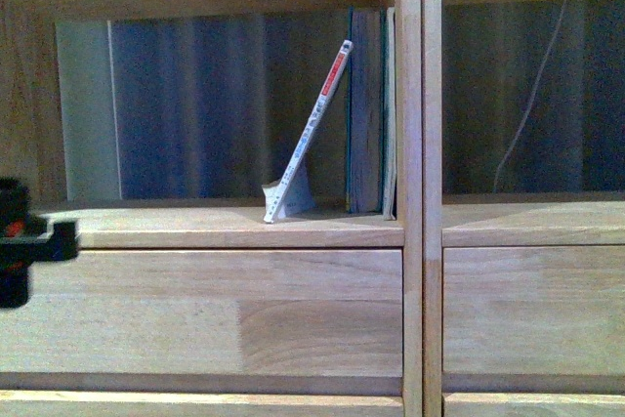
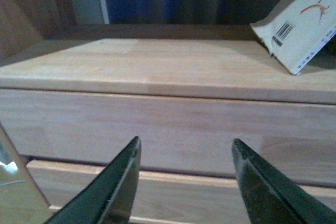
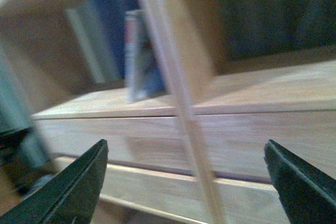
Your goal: Organize books on shelf
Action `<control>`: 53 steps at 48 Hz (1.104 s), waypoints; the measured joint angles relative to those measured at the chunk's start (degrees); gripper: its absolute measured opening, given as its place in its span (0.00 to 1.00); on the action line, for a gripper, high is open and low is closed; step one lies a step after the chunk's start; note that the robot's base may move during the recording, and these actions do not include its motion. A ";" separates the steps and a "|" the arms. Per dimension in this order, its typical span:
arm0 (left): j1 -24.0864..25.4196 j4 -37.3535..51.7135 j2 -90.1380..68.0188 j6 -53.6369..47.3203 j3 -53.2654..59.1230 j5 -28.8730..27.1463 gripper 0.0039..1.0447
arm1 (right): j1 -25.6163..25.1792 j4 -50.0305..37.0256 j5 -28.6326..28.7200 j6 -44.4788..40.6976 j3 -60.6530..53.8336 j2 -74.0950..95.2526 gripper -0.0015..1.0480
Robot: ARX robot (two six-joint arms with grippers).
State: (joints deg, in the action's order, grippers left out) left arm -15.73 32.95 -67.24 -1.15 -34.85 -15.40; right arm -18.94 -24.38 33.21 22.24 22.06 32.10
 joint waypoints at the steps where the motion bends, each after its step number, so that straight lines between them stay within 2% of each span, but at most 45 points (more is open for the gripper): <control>1: 0.48 0.48 0.85 0.13 1.38 0.55 0.41 | 1.16 4.26 -4.46 -2.84 0.31 -1.11 0.79; 5: 2.27 2.27 4.28 0.55 6.84 2.54 0.26 | 4.90 15.82 -17.27 -12.90 -2.10 -4.63 0.65; 8: 3.67 3.21 6.69 0.63 10.54 3.87 0.14 | 6.64 16.46 -21.53 -17.09 -4.74 -6.80 0.53; 11: 4.72 3.78 8.63 0.66 13.29 4.96 0.04 | 8.07 16.33 -22.86 -19.06 -6.43 -8.02 0.43; 14: 6.05 4.24 11.06 0.94 16.33 6.14 0.02 | 9.70 16.04 -24.13 -20.44 -8.61 -9.68 0.30; 20: 7.63 4.44 14.43 0.98 19.93 7.80 0.02 | 11.52 15.69 -26.12 -21.07 -11.13 -11.93 0.12; 23: 8.31 4.44 16.26 1.01 21.66 8.52 0.02 | 14.69 15.69 -30.58 -21.31 -12.41 -13.16 0.02; 29: 9.66 4.00 19.63 1.01 24.33 9.62 0.02 | 18.45 15.69 -32.41 -21.81 -14.21 -15.10 0.03; 35: 10.75 2.93 22.69 1.01 26.34 11.02 0.02 | 18.64 15.72 -33.03 -21.86 -15.56 -16.63 0.03; 38: 13.51 1.95 24.68 0.98 27.45 14.73 0.02 | 18.71 15.80 -33.00 -21.86 -16.28 -17.49 0.03; 43: 15.34 0.50 27.43 1.03 28.68 14.93 0.02 | 18.73 16.06 -33.03 -21.86 -17.22 -18.75 0.03; 53: 15.43 -2.82 32.83 1.01 30.75 15.41 0.02 | 18.73 17.99 -33.05 -21.86 -18.23 -21.90 0.03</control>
State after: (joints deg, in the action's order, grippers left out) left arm -0.30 30.13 -34.41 -0.14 -4.10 0.01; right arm -0.21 -6.39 0.16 0.38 3.84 10.20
